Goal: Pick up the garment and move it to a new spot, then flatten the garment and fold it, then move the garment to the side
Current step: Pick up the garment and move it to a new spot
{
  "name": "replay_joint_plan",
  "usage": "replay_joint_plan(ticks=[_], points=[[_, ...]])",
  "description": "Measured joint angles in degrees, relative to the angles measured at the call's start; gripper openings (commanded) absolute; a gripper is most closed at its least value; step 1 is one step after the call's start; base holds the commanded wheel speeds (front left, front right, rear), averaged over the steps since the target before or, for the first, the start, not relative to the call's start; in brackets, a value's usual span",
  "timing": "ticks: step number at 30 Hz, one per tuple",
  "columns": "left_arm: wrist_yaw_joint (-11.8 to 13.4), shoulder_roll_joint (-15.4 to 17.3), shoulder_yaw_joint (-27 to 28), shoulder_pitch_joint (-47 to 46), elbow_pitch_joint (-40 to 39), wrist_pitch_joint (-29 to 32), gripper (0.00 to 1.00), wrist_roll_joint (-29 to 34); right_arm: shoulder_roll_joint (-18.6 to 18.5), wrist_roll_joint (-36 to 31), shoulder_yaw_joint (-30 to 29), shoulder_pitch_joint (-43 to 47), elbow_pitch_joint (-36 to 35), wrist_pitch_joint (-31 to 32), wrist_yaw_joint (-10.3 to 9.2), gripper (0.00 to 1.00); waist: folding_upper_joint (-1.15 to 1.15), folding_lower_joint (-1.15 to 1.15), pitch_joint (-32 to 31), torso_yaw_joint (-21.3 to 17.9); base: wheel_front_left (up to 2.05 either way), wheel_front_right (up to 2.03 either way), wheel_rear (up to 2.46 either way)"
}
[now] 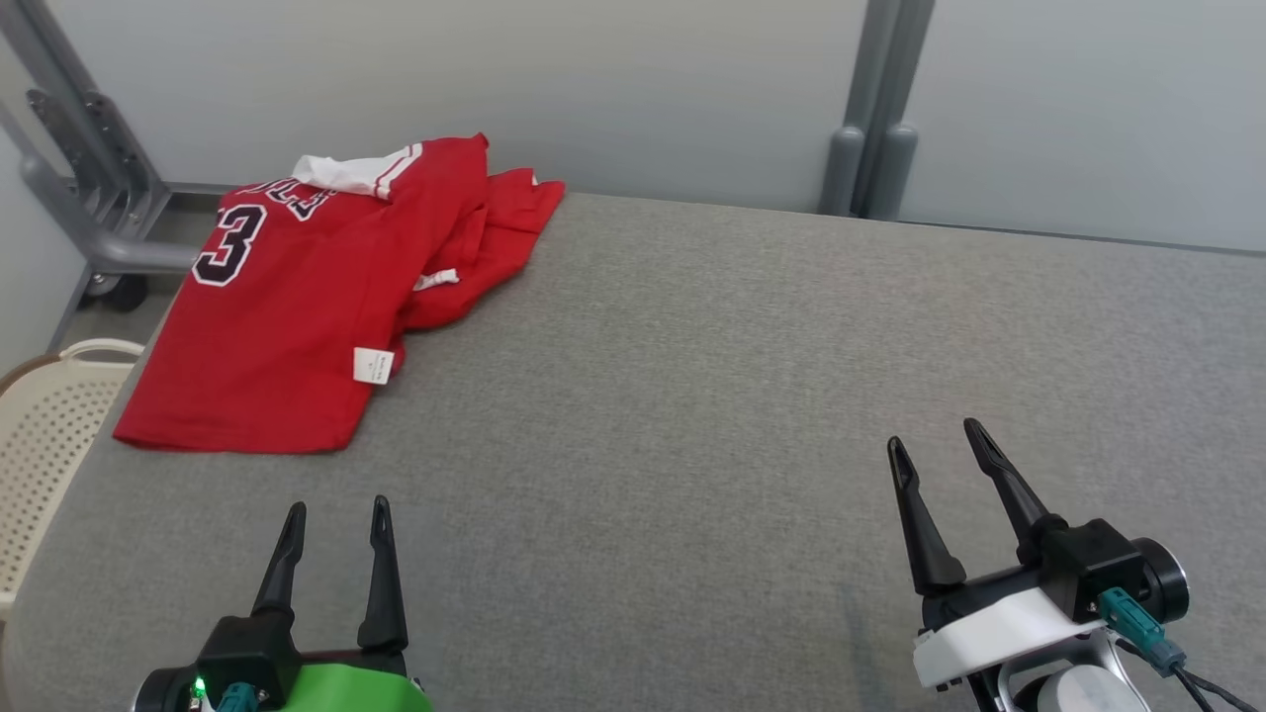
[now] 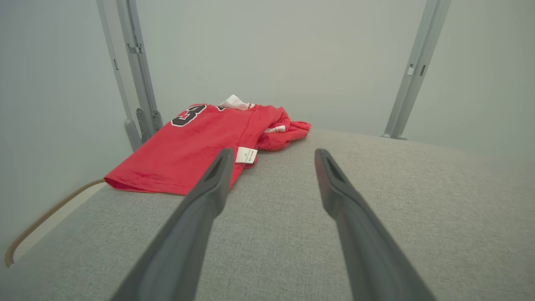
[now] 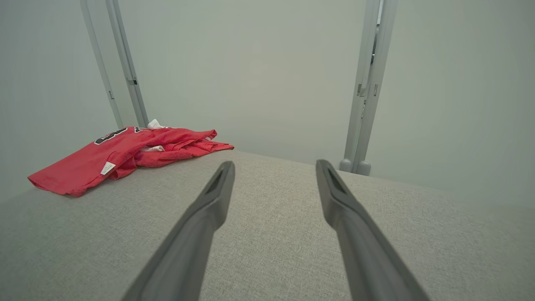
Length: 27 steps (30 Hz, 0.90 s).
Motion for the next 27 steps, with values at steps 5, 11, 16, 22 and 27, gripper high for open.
replay_joint_plan(ticks=[5, 11, 16, 22, 27], points=[[0.22, 0.01, 0.32, 0.00, -0.25, 0.00, 1.00, -0.19, 0.01, 0.01, 0.41, -0.47, -0.02, 0.00, 0.00, 1.00, 0.00, 0.00, 0.53, 3.87, 0.00, 0.00, 0.00], [0.34, 0.01, 0.21, -0.08, -0.59, 0.00, 1.00, -0.37, 0.02, -0.03, 0.49, -0.69, 0.09, 0.00, 0.00, 1.00, 0.00, 0.00, 1.30, 7.82, 0.00, 0.00, 0.00], [0.51, 0.01, 0.16, -0.09, -0.66, 0.00, 1.00, -0.69, 0.02, -0.12, 0.52, -0.83, 0.22, 0.00, 0.00, 1.00, 0.00, 0.00, 1.72, 9.93, 0.00, 0.00, 0.00], [0.62, 0.01, 0.74, -0.09, -1.10, 0.00, 1.00, -1.23, 0.02, -0.21, 0.75, -0.88, 0.32, 0.00, 0.00, 1.00, 0.00, 0.00, 1.79, 10.17, 0.00, 0.00, 0.00], [0.76, 0.01, 2.33, -0.92, -1.69, 0.00, 1.00, -2.22, 0.01, -0.62, 0.37, -1.31, 0.19, 0.00, 0.00, 1.00, 0.00, 0.00, 2.34, 9.34, 0.00, 0.00, 0.00]])
